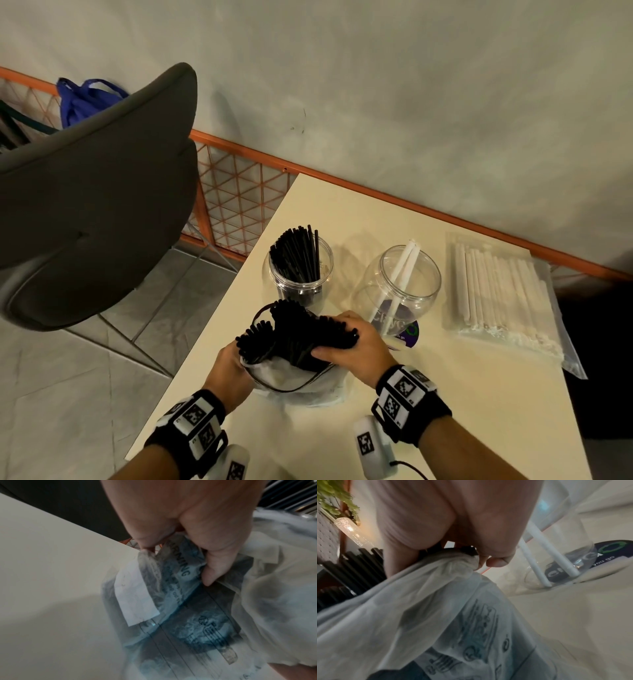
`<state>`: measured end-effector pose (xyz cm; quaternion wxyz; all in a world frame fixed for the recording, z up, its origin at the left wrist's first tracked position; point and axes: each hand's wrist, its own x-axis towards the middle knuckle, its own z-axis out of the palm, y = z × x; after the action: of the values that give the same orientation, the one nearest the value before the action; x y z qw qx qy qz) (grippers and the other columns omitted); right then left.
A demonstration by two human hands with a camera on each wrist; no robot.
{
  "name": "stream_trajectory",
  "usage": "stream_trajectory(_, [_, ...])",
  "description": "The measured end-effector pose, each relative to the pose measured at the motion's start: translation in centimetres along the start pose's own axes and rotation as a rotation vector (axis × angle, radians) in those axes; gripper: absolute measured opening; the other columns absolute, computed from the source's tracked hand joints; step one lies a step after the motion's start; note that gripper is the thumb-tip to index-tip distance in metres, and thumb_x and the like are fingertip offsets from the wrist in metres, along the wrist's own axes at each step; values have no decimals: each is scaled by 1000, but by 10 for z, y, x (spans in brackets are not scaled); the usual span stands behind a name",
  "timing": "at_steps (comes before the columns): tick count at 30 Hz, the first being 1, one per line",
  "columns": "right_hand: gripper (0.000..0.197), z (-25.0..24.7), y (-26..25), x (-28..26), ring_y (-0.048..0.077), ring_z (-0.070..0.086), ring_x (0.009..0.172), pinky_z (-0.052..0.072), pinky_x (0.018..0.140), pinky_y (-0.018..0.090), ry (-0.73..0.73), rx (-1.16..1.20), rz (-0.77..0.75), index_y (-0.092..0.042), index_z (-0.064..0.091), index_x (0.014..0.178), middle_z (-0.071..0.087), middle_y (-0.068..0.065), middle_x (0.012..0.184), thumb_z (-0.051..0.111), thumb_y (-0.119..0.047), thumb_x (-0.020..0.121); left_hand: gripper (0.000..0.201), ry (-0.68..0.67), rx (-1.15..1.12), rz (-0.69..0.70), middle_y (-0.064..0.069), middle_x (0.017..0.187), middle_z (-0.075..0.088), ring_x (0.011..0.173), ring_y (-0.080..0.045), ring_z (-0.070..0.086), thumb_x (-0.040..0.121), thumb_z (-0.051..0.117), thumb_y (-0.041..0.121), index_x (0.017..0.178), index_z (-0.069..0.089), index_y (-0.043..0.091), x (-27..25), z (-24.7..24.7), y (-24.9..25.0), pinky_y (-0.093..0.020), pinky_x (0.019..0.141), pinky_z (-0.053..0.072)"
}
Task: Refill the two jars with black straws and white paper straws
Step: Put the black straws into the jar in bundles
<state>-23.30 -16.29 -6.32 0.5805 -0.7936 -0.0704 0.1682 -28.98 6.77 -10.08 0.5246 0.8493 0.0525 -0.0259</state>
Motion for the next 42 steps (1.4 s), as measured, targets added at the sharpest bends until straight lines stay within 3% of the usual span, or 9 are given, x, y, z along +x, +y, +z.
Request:
stream_trajectory(4, [30, 1, 5, -1, 16, 67, 87, 52, 79, 24, 111, -14, -49, -19, 71, 85, 64, -9, 90, 89, -31, 64, 42, -11, -50, -40, 25, 77, 62, 76, 7, 59, 82, 63, -2, 83, 54, 39, -1, -1, -3, -6, 71, 42])
stream_trajectory(7, [18, 3, -7, -6, 9, 60, 97, 45, 88, 15, 169, -133, -212, -38, 67, 86, 62, -16, 97, 77, -43, 72, 46, -14, -156, -72, 19, 72, 67, 79, 20, 58, 81, 62, -9, 80, 62, 38, -2, -1, -1, -1, 69, 43])
stream_trajectory(11, [22, 4, -8, -9, 0, 54, 102, 39, 92, 10, 194, -255, -288, -43, 65, 92, 61, -26, 101, 71, -32, 74, 35, -45, -183, -80, 41, 86, 63, 88, 9, 62, 58, 55, 45, 82, 58, 70, -4, -2, -1, -6, 78, 45])
stream_trajectory(17, [66, 7, 17, -19, 25, 66, 89, 48, 91, 45, 135, 96, 0, 2, 66, 94, 68, 13, 92, 85, -24, 37, 30, -26, -156, -60, 23, 76, 69, 78, 12, 60, 75, 61, 4, 83, 61, 32, -5, 0, 0, -1, 70, 44])
stream_trajectory(24, [32, 3, -4, -15, 12, 53, 112, 38, 103, 45, 207, -299, -226, -61, 58, 95, 56, -36, 108, 71, -42, 73, 25, -40, -111, -29, 51, 80, 56, 82, 23, 55, 72, 51, 15, 83, 55, 37, -7, -2, 8, 2, 70, 41])
stream_trajectory(30, [26, 0, -15, -11, 23, 66, 101, 50, 97, 49, 198, -116, -112, -30, 71, 98, 74, -9, 91, 68, -50, 81, 30, -29, -253, -104, 36, 87, 66, 82, 11, 63, 54, 53, 46, 78, 68, 57, -5, -2, 3, -6, 68, 48])
stream_trajectory(33, [18, -1, -22, -10, 26, 64, 99, 52, 93, 46, 207, -128, -182, -29, 70, 95, 73, -9, 88, 70, -42, 83, 18, -47, -203, -107, 41, 83, 64, 80, 16, 61, 61, 59, 38, 76, 67, 42, -5, -1, 6, -4, 65, 46])
stream_trajectory(36, [12, -1, -33, -10, 14, 66, 90, 53, 85, 24, 250, -23, -202, -17, 68, 92, 68, -8, 81, 73, -27, 87, 27, -9, -158, -70, 47, 81, 59, 82, 22, 57, 58, 50, 49, 83, 58, 40, -6, -4, 11, 1, 67, 42])
stream_trajectory(42, [9, -6, -84, -5, 15, 63, 67, 54, 77, 25, 326, 199, -262, -7, 59, 91, 64, -1, 69, 68, -7, 89, 49, -39, -113, -59, 57, 76, 51, 80, 31, 50, 83, 58, -8, 85, 51, 41, -6, -1, 10, 4, 68, 39])
